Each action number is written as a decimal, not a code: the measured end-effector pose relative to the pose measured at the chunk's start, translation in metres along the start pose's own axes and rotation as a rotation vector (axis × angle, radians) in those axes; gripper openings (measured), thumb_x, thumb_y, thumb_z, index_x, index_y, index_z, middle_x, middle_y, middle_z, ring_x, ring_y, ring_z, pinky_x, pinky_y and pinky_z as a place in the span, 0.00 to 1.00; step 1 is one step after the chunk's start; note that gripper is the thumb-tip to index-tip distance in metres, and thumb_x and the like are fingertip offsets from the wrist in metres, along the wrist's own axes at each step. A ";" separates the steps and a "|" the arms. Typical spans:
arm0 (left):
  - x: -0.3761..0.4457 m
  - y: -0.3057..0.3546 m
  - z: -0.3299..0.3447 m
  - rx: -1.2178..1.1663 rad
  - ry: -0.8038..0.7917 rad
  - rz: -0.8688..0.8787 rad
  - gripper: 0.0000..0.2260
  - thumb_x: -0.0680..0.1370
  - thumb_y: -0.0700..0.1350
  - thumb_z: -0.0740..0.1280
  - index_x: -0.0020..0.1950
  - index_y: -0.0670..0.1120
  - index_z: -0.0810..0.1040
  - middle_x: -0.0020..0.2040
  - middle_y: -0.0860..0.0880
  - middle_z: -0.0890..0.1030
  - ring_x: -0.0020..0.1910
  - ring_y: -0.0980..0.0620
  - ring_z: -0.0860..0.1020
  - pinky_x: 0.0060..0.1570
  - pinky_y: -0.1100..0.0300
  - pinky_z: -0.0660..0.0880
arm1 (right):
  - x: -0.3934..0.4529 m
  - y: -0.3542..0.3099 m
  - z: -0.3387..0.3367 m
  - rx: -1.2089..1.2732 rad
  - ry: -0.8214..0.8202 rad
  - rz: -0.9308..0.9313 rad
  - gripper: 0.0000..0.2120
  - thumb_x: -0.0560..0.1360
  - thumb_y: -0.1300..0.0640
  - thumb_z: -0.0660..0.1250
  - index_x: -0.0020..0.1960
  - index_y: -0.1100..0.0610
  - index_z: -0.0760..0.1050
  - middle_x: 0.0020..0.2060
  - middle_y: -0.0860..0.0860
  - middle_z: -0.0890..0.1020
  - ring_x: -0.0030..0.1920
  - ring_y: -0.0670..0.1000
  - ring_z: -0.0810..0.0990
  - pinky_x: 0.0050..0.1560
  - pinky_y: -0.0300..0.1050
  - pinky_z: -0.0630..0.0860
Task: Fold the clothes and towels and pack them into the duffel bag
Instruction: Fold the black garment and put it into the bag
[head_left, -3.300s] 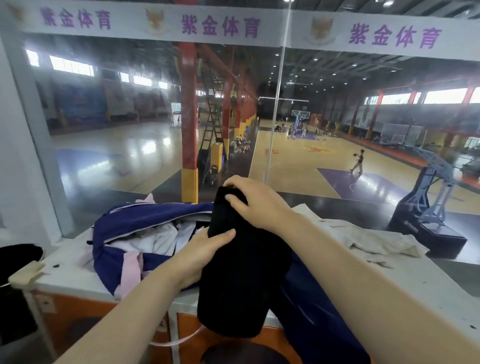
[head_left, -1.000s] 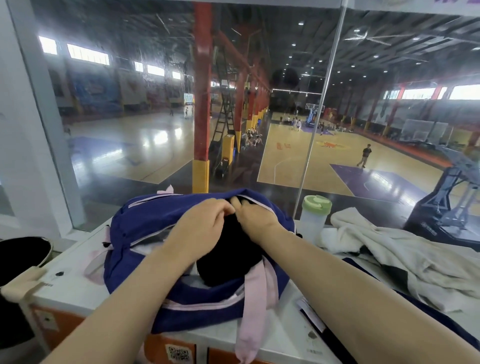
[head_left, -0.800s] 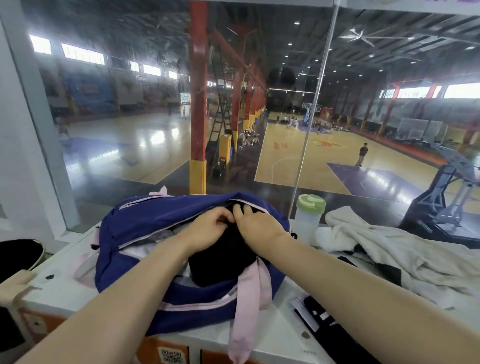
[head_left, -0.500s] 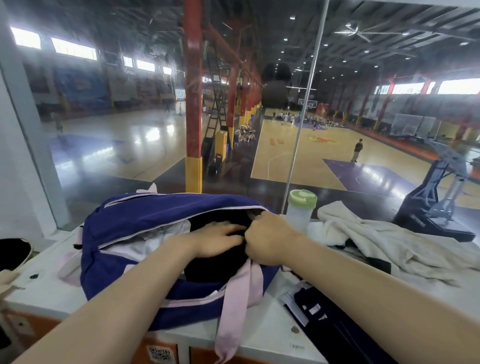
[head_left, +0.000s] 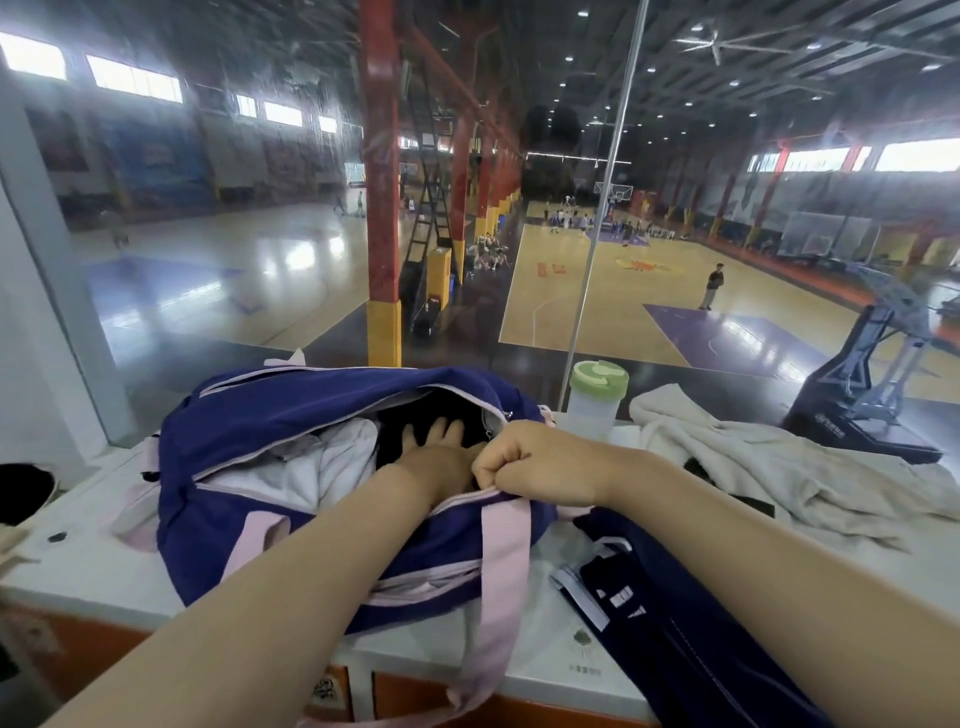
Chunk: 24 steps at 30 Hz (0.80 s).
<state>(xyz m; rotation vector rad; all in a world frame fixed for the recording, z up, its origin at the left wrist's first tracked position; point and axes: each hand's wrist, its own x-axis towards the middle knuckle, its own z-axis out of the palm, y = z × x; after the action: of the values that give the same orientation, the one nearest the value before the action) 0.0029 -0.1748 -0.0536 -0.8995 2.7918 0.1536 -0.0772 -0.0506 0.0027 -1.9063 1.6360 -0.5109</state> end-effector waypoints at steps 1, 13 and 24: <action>0.001 0.002 0.001 0.020 0.002 -0.001 0.31 0.81 0.58 0.55 0.79 0.51 0.47 0.79 0.43 0.46 0.78 0.42 0.41 0.73 0.36 0.41 | 0.000 0.001 0.002 0.003 0.000 0.010 0.10 0.66 0.67 0.55 0.27 0.57 0.64 0.27 0.54 0.63 0.32 0.53 0.60 0.36 0.43 0.61; -0.031 -0.022 -0.001 -0.562 0.214 0.090 0.20 0.82 0.57 0.52 0.66 0.51 0.74 0.67 0.49 0.75 0.65 0.48 0.72 0.65 0.54 0.65 | -0.045 0.010 0.008 -0.365 0.392 -0.013 0.17 0.70 0.62 0.60 0.57 0.50 0.76 0.53 0.44 0.79 0.54 0.44 0.72 0.58 0.39 0.69; -0.110 0.050 -0.020 -0.537 0.774 0.290 0.11 0.75 0.39 0.63 0.52 0.50 0.81 0.50 0.55 0.81 0.51 0.58 0.76 0.55 0.59 0.73 | -0.153 0.024 0.018 -0.292 0.580 0.258 0.24 0.74 0.62 0.62 0.68 0.51 0.69 0.64 0.48 0.76 0.65 0.49 0.72 0.67 0.46 0.68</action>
<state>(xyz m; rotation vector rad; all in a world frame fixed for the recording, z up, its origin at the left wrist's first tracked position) 0.0579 -0.0752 -0.0077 -0.7495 3.6946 0.7819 -0.1118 0.1007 -0.0149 -1.7998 2.4053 -0.8038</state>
